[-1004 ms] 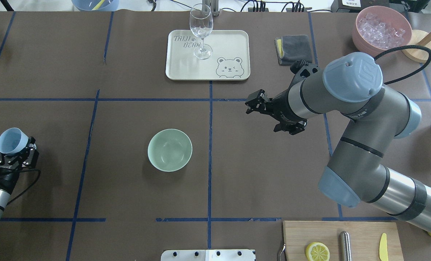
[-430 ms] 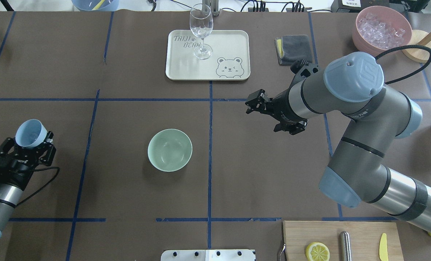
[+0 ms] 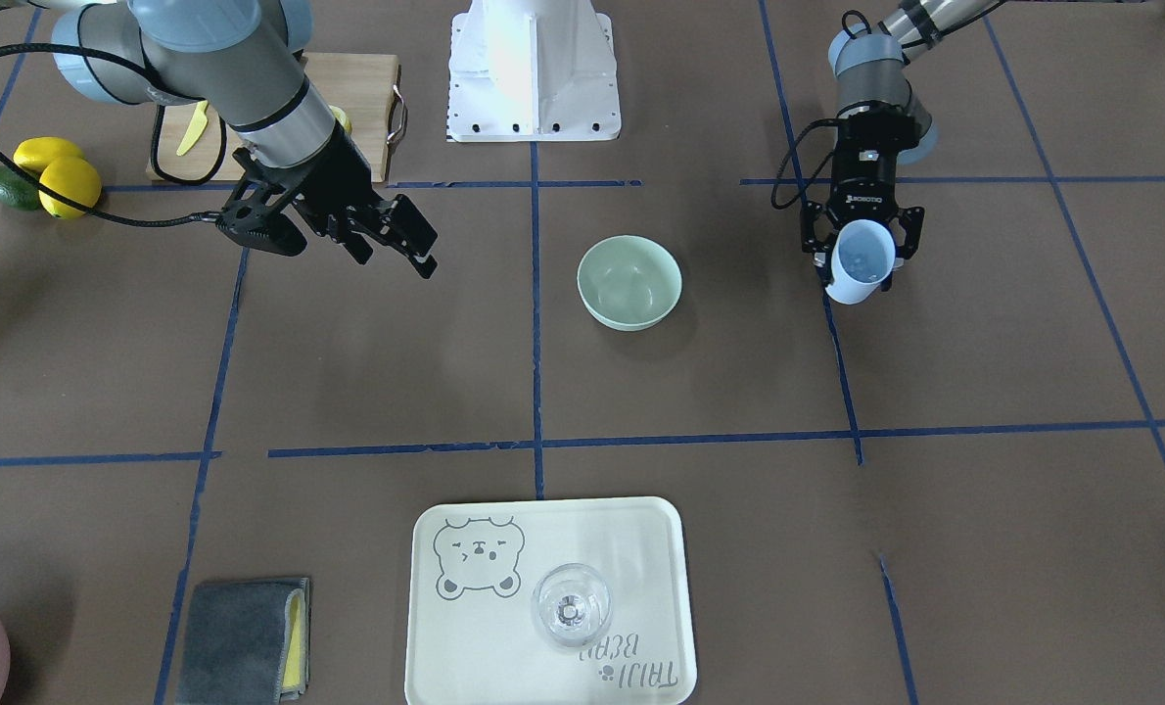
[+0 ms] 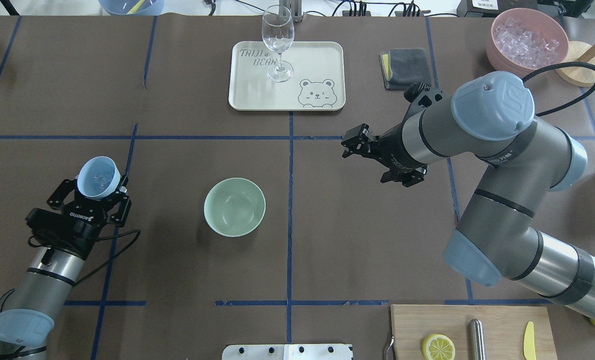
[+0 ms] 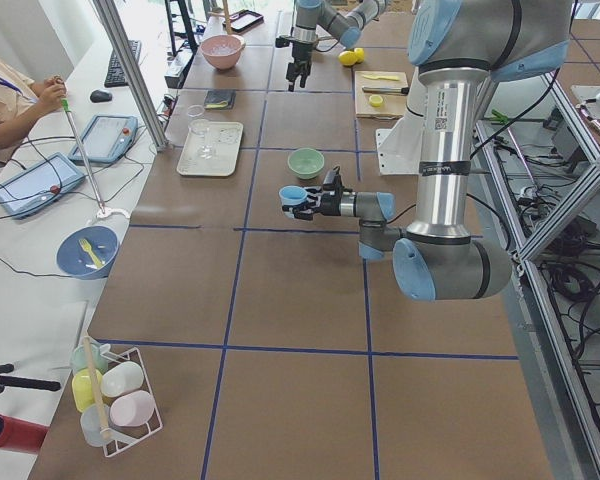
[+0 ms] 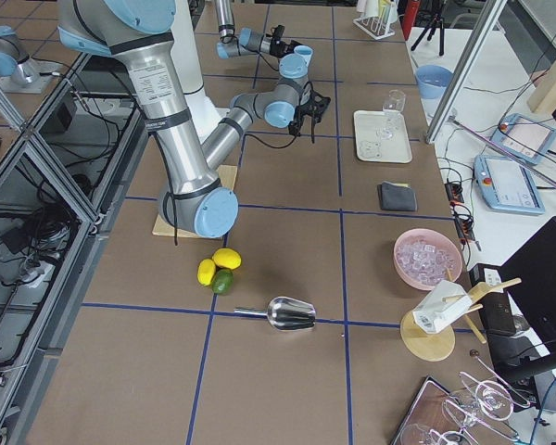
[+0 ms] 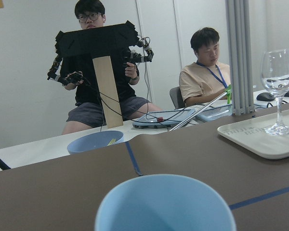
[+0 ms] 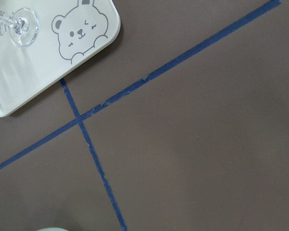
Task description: Pour ice into bowl
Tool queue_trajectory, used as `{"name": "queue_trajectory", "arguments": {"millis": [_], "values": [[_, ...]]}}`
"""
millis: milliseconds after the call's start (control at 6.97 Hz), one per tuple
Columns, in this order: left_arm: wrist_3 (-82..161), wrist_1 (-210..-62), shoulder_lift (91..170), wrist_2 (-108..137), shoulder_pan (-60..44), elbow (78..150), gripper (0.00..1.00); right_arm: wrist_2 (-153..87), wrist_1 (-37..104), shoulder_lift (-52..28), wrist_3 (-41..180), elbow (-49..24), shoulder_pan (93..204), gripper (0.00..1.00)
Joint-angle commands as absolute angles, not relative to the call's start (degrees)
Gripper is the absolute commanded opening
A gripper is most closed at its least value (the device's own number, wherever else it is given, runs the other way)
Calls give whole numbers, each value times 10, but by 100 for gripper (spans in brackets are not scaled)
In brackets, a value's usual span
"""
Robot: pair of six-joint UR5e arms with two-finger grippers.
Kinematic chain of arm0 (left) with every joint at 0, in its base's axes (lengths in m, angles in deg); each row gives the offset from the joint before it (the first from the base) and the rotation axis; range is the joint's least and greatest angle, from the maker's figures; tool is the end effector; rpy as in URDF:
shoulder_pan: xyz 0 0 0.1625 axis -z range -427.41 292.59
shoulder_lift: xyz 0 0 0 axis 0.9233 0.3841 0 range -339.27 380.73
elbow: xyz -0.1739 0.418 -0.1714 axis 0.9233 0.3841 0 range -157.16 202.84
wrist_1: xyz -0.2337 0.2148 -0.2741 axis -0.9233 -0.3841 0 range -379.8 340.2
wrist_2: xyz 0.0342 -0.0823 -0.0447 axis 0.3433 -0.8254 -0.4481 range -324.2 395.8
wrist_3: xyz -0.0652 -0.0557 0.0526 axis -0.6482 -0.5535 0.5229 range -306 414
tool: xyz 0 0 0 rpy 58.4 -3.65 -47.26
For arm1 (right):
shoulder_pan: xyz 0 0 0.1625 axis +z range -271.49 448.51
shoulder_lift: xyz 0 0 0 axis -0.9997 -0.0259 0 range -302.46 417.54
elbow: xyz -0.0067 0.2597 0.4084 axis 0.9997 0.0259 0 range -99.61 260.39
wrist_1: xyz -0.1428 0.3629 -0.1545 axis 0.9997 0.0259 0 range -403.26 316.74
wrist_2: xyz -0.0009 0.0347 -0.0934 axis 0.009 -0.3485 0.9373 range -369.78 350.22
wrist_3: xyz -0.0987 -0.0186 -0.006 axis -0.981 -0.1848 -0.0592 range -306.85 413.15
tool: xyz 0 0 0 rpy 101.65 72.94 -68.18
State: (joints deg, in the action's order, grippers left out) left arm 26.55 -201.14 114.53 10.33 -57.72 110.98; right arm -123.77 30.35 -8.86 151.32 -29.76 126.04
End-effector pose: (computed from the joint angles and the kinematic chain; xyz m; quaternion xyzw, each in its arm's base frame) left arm 0.4225 -0.2995 0.5301 0.6585 0.2805 -0.0891 0.6927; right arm -0.4278 -0.4451 0.2903 -0.0498 -0.5197 0.2328 0.8205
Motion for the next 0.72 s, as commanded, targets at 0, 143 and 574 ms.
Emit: {"name": "queue_trajectory", "arguments": {"millis": [0, 143, 574], "values": [[443, -2011, 1182, 106, -606, 1148, 0, -1246, 300, -106, 1512, -297, 1264, 100], [459, -2009, 1199, 106, -626, 1149, 0, -1246, 300, -108, 1509, -297, 1264, 100], [518, -1834, 1290, 107, -632, 1157, 0, -1272, 300, -108, 1510, -298, 1269, 100]]}}
